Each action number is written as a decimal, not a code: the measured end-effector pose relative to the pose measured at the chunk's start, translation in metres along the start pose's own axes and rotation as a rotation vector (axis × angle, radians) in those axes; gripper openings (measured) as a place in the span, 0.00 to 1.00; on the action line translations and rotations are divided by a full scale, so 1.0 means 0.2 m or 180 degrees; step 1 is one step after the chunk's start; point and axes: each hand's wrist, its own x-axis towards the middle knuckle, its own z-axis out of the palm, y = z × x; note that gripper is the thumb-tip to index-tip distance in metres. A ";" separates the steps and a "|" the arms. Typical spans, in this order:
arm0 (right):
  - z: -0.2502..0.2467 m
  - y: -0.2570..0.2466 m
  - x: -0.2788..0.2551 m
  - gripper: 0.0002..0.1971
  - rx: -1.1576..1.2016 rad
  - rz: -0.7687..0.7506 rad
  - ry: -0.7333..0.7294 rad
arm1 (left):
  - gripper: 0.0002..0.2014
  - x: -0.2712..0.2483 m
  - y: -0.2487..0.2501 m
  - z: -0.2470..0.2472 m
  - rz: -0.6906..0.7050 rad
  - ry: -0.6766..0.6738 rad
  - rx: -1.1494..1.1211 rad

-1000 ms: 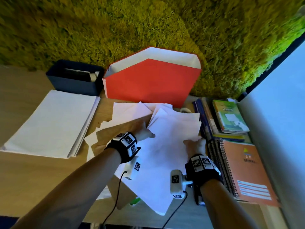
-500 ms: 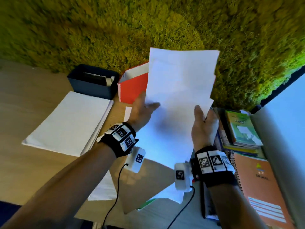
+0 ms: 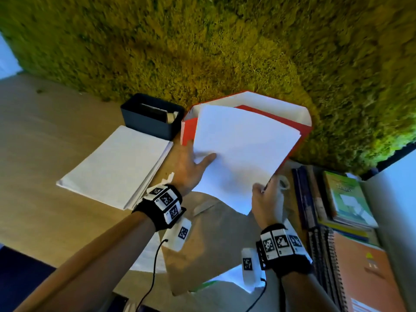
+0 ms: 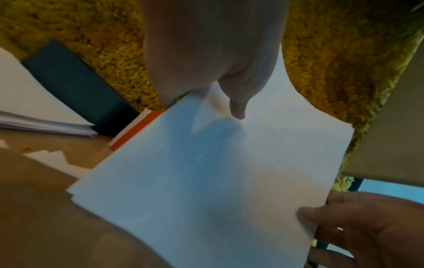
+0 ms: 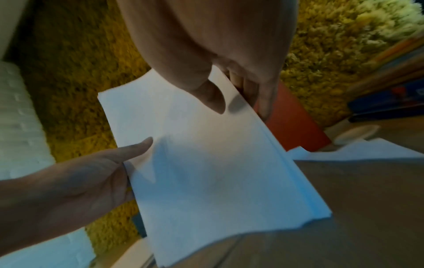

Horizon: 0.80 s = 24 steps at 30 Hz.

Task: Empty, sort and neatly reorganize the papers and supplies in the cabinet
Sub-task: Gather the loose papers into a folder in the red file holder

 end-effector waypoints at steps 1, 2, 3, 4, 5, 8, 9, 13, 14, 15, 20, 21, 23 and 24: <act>0.02 0.02 -0.01 0.03 -0.0093 0.0077 -0.0085 | 0.29 -0.01 -0.04 0.00 -0.0007 -0.0065 0.0159; 0.04 0.04 -0.01 0.02 -0.0150 0.0110 -0.0151 | 0.26 -0.02 -0.07 0.00 -0.0058 -0.0090 0.0406; 0.05 0.05 -0.02 0.03 -0.0201 0.0091 -0.0163 | 0.26 -0.02 -0.10 0.00 -0.0145 -0.0059 0.0663; 0.07 0.04 -0.02 0.07 -0.0276 0.0027 -0.0135 | 0.26 -0.02 -0.13 -0.02 -0.0181 0.0009 0.0835; 0.07 0.02 -0.02 0.09 -0.0340 -0.0033 -0.0080 | 0.27 -0.02 -0.14 -0.03 -0.0148 0.0059 0.0870; 0.12 -0.06 -0.01 0.11 -0.0318 -0.0262 0.0093 | 0.25 0.02 -0.13 -0.09 -0.0086 0.0102 0.0668; 0.16 -0.09 0.00 0.12 -0.0272 -0.0359 0.0118 | 0.21 0.05 -0.11 -0.14 -0.0131 0.0229 0.0709; 0.33 -0.24 0.03 0.15 -0.0332 -0.0475 -0.0104 | 0.10 0.15 -0.06 -0.38 -0.0400 0.0861 0.1323; 0.40 -0.28 0.02 0.15 -0.0377 -0.0443 -0.0315 | 0.11 0.17 -0.07 -0.48 -0.0502 0.0909 0.1558; 0.47 -0.32 0.01 0.15 -0.0439 -0.0431 -0.0550 | 0.12 0.18 -0.08 -0.56 -0.0636 0.0903 0.1817; 0.84 -0.47 -0.06 0.17 -0.0544 -0.0093 -0.1602 | 0.21 0.18 -0.19 -1.00 -0.1251 0.0620 0.2734; 0.91 -0.48 -0.07 0.18 -0.0498 -0.0094 -0.1746 | 0.21 0.18 -0.21 -1.07 -0.1317 0.0604 0.2815; 1.08 -0.51 -0.08 0.14 -0.0439 -0.0098 -0.1926 | 0.20 0.21 -0.25 -1.21 -0.1384 0.0580 0.2939; 1.17 -0.51 -0.08 0.11 -0.0421 -0.0089 -0.1975 | 0.19 0.22 -0.27 -1.27 -0.1387 0.0546 0.2987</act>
